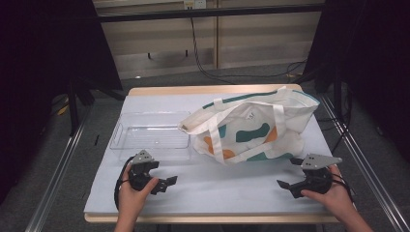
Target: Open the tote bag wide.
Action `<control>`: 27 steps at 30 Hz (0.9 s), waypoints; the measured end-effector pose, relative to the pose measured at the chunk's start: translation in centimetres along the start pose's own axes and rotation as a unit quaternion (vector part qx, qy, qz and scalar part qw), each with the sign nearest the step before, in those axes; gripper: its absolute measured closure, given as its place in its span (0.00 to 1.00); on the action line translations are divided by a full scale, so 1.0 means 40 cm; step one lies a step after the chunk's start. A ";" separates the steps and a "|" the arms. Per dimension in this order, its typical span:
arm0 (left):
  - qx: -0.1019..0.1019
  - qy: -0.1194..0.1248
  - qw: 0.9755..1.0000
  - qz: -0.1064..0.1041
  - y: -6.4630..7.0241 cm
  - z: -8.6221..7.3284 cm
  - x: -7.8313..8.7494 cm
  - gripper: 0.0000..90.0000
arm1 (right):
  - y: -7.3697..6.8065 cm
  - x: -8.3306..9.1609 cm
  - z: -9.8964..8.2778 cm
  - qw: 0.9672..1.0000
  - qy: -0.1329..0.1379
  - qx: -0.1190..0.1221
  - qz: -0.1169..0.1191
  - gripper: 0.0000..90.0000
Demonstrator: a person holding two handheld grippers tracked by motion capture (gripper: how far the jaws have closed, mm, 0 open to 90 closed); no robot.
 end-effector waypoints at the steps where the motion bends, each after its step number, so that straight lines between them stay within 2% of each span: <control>1: 0.000 0.000 1.000 0.000 0.000 0.000 0.000 0.03 | 0.000 0.000 0.000 1.000 0.000 0.000 0.000 0.08; 7: -0.004 -0.007 1.000 0.000 0.004 -0.002 -0.002 0.03 | 0.005 -0.001 -0.002 1.000 -0.001 0.000 -0.001 0.08; 10: -0.004 -0.007 1.000 -0.009 0.009 0.001 0.000 0.03 | 0.005 0.000 0.000 1.000 0.000 0.001 -0.002 0.08; 14: -0.007 -0.005 1.000 -0.011 0.014 0.011 0.003 0.03 | -0.004 0.006 0.008 1.000 0.007 0.005 0.008 0.09; 19: -0.014 -0.005 1.000 -0.020 0.029 0.027 0.005 0.03 | -0.007 0.020 0.013 1.000 0.014 0.004 0.008 0.10; 27: -0.025 -0.020 0.999 -0.031 0.045 0.045 0.009 0.03 | -0.003 0.039 0.019 1.000 0.019 -0.003 0.005 0.11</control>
Point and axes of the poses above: each handheld gripper's, and its own axes: x roughly backward along the jaws, z roughly out of its top, y roughly to its right, the point moved 10 cm from there along -x, roughly forward along the jaws, and after that the axes turned 6 degrees about x, right-handed, at the moved point
